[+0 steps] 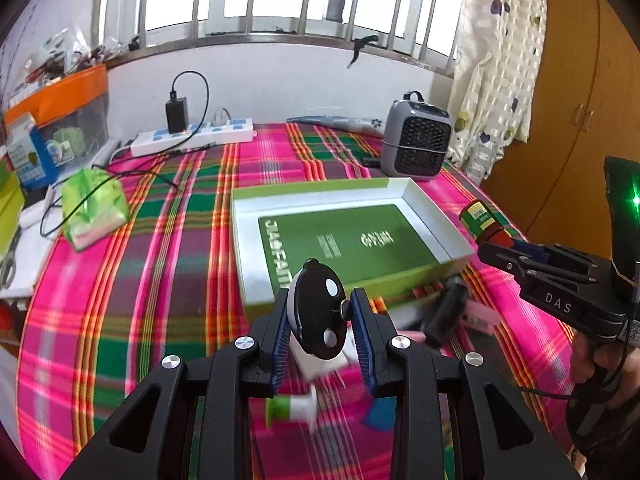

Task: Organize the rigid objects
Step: 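Carry the black object and brown jar with both tools over the green tray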

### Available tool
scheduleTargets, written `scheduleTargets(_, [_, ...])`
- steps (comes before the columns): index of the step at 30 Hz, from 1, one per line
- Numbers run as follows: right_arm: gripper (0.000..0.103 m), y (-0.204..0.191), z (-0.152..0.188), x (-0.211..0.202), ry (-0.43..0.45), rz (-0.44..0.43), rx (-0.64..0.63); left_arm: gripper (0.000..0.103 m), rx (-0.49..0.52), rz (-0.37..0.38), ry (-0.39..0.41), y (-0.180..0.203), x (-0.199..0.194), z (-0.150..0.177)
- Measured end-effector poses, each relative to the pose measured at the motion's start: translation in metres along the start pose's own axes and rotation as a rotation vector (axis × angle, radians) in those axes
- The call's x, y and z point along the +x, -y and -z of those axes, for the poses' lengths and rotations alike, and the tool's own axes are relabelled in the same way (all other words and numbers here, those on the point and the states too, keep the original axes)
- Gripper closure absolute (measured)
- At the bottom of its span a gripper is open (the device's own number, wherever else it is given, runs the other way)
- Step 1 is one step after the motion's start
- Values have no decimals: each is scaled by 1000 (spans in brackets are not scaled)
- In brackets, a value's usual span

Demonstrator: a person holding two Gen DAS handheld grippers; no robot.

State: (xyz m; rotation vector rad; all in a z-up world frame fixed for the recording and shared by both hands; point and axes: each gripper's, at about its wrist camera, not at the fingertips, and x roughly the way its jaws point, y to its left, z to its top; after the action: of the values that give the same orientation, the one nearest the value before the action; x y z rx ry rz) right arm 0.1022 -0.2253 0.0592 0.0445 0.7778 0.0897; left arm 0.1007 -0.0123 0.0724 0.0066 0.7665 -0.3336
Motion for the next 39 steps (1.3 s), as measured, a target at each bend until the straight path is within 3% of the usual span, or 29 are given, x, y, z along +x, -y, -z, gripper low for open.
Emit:
scheduleTargets(15, [74,9,-42,65,-92,-34,-58,75,31,-37,-83,-12,74,-45])
scheduleTargets(29, [74,8,-48,107,-172,-41,-97,75,40,-51,-138,-12,108,-48])
scheduleTargets(39, [74,4,-49,113,-171,-40,-113,75,36,-65,-172,-13,120,-45])
